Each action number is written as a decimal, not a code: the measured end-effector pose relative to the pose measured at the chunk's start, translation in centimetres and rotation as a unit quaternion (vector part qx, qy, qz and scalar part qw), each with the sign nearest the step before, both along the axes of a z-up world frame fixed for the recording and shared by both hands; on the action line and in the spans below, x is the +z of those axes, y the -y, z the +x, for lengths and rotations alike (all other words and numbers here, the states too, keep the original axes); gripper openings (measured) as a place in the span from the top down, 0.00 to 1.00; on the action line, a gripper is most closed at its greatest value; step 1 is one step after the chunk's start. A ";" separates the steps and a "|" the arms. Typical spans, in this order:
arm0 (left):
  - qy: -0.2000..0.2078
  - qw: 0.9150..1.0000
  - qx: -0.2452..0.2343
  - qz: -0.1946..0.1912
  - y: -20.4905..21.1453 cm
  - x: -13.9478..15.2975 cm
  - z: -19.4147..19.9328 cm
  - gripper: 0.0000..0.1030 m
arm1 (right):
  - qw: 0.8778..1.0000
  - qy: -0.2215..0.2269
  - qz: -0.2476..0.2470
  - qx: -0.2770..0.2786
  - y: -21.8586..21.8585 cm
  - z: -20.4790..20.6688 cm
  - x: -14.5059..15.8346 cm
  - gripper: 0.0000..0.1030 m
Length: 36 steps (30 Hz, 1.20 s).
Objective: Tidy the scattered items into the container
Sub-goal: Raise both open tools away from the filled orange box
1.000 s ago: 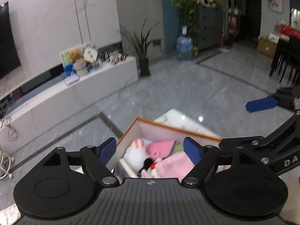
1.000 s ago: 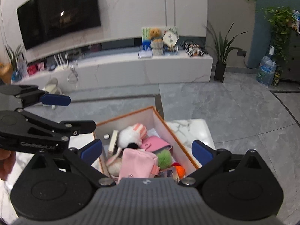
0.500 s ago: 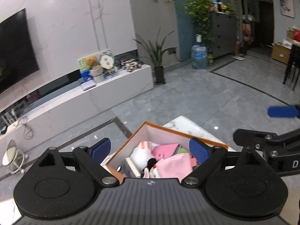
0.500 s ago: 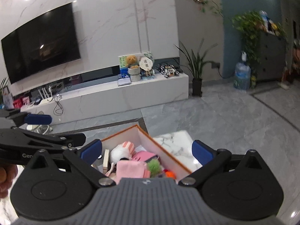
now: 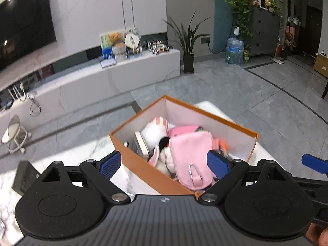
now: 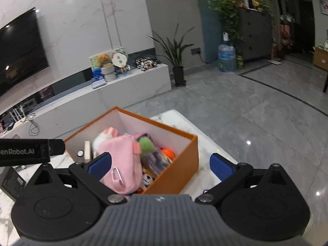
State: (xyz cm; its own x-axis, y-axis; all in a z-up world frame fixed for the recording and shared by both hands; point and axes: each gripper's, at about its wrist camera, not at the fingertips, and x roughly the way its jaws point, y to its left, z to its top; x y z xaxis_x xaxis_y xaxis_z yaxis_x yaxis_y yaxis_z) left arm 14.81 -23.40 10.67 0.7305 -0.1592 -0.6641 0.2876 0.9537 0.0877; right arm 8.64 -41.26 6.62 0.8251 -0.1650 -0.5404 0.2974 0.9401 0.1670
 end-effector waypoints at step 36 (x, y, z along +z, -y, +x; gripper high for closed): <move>-0.035 0.999 0.018 0.031 -0.5 -5.3 1.1 0.00 | 0.997 -0.049 -0.052 0.005 -2.4 1.2 -4.5 0.01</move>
State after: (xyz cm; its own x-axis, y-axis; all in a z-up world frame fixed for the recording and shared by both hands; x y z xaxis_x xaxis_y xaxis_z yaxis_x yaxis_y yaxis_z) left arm 15.96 -22.89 5.33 0.6870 -0.0906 -0.7209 0.2605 0.9569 0.1280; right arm 9.87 -38.89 2.12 0.7715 -0.2162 -0.5984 0.2970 0.9541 0.0382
